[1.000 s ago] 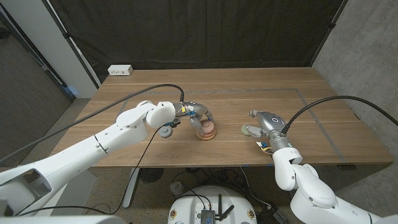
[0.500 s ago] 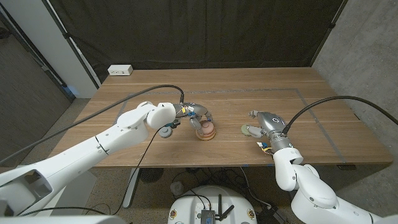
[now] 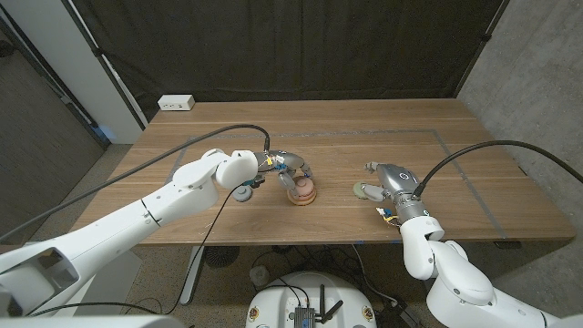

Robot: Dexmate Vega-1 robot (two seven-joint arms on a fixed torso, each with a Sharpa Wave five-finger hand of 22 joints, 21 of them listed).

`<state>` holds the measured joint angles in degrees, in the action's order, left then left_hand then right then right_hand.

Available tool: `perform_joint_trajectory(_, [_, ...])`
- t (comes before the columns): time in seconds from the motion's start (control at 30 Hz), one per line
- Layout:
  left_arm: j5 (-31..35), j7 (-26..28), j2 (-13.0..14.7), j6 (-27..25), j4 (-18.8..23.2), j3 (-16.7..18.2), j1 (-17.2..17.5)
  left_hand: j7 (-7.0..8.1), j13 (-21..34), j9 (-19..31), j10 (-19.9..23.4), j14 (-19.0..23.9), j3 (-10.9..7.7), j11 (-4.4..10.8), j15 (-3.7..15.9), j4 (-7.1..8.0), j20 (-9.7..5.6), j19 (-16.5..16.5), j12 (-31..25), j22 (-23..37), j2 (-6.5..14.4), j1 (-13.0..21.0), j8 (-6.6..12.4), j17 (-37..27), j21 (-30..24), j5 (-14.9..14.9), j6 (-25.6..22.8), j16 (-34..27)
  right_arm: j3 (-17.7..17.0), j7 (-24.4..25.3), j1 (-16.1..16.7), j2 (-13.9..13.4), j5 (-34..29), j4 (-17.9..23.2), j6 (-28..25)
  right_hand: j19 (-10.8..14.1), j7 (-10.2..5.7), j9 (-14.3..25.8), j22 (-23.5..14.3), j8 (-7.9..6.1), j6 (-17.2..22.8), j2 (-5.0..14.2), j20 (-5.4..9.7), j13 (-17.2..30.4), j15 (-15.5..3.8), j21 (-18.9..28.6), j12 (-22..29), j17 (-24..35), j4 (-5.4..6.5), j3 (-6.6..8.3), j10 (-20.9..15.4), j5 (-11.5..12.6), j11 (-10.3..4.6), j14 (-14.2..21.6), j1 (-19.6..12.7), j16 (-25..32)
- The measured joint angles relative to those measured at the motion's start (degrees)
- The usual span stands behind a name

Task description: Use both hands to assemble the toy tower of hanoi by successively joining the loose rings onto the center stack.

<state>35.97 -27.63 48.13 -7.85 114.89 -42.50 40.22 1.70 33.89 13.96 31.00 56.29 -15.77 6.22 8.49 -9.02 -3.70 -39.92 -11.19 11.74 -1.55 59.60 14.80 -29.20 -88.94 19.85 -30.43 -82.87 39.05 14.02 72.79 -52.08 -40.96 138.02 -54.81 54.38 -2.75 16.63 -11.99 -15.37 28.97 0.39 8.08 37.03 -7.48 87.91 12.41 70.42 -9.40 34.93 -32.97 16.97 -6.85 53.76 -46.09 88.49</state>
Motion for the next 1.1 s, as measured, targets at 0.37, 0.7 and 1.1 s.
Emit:
perform_joint_trajectory(0.37, [0.69,-0.31,0.37,-0.26,0.20,-0.04,-0.10,-1.10,-0.35,-0.10,-6.73,-1.96,0.60,0.11,-0.71,0.63,0.21,1.85,1.27,-0.30,-0.41,-3.07,-3.11,0.00,0.85,0.05,7.94,1.11,0.15,0.13,-0.31,0.08,0.00,-0.01,-0.12,0.00,0.20,0.00,0.00,0.00,0.20,0.00,0.00,0.00,0.00,0.00,0.00,0.00,0.00,0.00,0.00,0.00,0.00,0.00,0.00,0.00])
perform_joint_trajectory(0.7, [1.22,-0.33,0.73,-0.34,0.55,0.10,-0.10,-2.66,-0.98,-0.39,-12.94,-4.13,1.32,-1.95,-1.44,0.40,0.20,3.95,1.26,-0.29,-1.31,-4.55,-3.94,0.26,1.53,0.06,14.13,1.96,0.45,0.13,-0.60,0.23,-0.13,-0.17,-0.20,0.00,0.20,-0.01,-0.01,0.00,0.20,0.00,0.00,-0.01,0.00,0.00,0.00,0.00,0.00,0.00,0.00,0.00,0.00,0.00,0.00,0.00])
perform_joint_trajectory(1.1, [0.51,-0.30,1.50,-0.22,1.27,1.13,0.63,-2.75,-0.97,-0.66,-13.43,-5.14,1.55,-2.43,-1.64,0.63,0.31,4.41,0.99,-0.29,-1.54,-4.78,-3.94,0.28,1.73,-0.18,14.21,2.44,0.95,-0.36,-1.24,0.34,-0.71,-0.19,-0.56,0.00,0.20,-0.01,-0.01,0.00,0.20,0.00,0.00,-0.01,0.00,0.00,0.00,0.00,0.00,0.00,0.00,-0.01,0.00,0.00,0.00,0.00])
